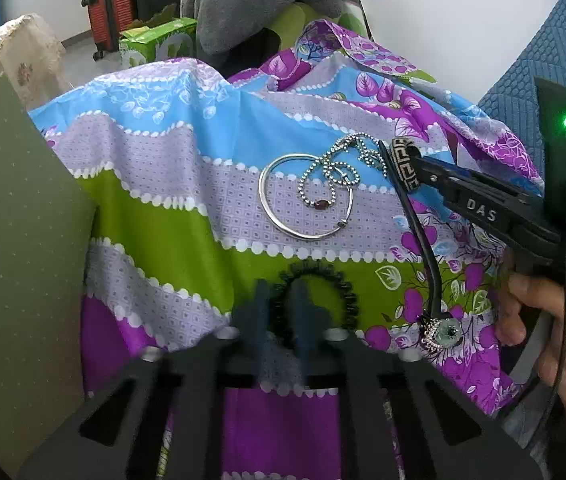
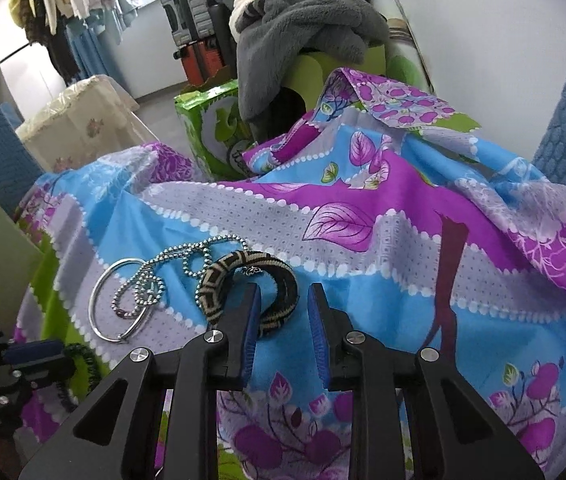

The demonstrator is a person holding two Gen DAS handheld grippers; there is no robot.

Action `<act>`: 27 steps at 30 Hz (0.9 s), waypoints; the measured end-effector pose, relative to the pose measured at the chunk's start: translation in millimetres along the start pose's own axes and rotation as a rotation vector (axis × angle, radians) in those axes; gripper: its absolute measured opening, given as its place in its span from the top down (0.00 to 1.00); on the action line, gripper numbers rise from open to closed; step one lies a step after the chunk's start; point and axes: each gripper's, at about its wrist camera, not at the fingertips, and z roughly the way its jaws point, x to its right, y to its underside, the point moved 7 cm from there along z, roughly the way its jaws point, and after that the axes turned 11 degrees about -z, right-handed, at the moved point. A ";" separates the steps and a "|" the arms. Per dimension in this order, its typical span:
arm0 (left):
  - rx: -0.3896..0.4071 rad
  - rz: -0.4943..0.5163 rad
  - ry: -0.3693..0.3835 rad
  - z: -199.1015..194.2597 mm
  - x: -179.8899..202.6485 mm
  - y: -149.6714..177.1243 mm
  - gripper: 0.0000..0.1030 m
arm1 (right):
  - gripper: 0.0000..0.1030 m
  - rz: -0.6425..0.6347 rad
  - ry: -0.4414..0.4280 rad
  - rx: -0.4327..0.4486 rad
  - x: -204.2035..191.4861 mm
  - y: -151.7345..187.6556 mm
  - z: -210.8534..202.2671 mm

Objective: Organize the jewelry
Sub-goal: 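Lower the left tool to the black bead bracelet while the right tool approaches the black bangle, then lift and carry the black bracelet and black bangle over the white box with both tools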

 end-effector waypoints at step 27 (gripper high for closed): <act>0.091 -0.009 0.091 -58.4 2.5 -4.5 0.92 | 0.94 0.014 0.076 0.096 -16.8 -6.3 -62.5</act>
